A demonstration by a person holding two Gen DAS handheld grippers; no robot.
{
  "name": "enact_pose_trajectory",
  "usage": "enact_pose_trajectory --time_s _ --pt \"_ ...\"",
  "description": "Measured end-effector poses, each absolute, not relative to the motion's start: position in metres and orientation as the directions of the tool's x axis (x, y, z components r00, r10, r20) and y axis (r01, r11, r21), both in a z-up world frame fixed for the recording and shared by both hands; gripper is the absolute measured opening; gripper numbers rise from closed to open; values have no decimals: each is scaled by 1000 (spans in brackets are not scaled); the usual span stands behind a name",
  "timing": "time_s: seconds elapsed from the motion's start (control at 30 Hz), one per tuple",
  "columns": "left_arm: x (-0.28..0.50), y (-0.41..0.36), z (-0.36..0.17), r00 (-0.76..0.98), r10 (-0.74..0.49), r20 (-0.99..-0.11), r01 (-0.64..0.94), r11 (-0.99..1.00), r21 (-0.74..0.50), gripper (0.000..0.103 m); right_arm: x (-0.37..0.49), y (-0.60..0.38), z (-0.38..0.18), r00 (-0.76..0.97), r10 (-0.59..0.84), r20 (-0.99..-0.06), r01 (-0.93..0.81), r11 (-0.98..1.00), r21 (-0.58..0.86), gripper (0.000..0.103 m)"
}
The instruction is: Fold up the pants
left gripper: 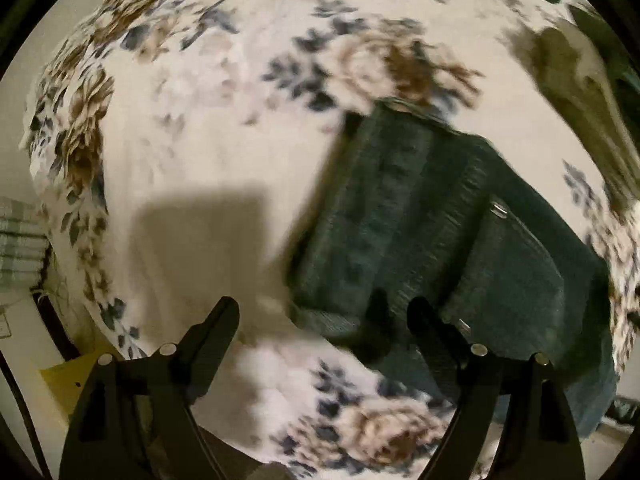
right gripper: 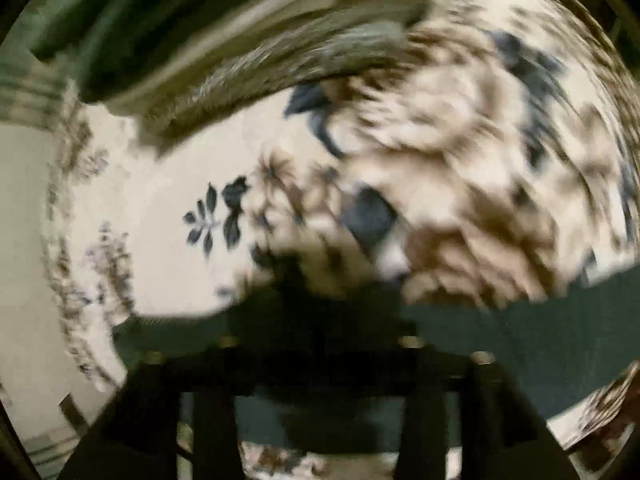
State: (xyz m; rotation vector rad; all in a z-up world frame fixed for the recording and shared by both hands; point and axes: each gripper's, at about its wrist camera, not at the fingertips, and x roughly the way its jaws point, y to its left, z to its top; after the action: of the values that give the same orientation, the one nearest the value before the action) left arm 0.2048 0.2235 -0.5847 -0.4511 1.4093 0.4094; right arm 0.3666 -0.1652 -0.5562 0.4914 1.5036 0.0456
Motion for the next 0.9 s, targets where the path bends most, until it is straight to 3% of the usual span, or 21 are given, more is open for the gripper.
enact_pose_trajectory --time_s 0.23,0.27,0.3,0.33,0.43,0.47,0.5,0.7,0.83,0.9 --pt "205 198 -616 63 -118 -991 -571 810 -133 86 219 -247 -625 56 428 -902 677 648 349 50" --pt "207 202 -626 60 -169 -984 -612 772 -170 83 212 -254 -635 69 433 -899 701 620 352 49" --pt "207 207 -634 66 -210 -975 -642 739 -203 70 205 -261 -645 108 438 -892 724 581 373 49" --pt "207 208 -641 77 -253 -964 -663 710 -239 63 201 -261 -656 134 448 -884 735 553 392 47" --pt "215 202 -634 85 -199 -976 -626 752 -208 46 195 -253 -669 120 392 -912 759 556 339 15" --pt "212 197 -628 89 -164 -982 -607 773 -184 31 193 -253 -666 127 385 -914 758 557 340 5" --pt "207 196 -623 100 -143 -985 -598 783 -175 28 190 -252 -660 137 376 -916 752 563 343 4" --pt "195 201 -604 116 -141 -983 -575 797 -182 25 173 -250 -621 122 343 -931 702 633 326 2" --pt "208 198 -607 80 -139 -987 -546 823 -160 27 163 -268 -647 29 375 -926 747 607 269 1" --pt "227 185 -609 47 -121 -991 -536 835 -127 32 160 -279 -659 53 454 -889 764 555 329 1"
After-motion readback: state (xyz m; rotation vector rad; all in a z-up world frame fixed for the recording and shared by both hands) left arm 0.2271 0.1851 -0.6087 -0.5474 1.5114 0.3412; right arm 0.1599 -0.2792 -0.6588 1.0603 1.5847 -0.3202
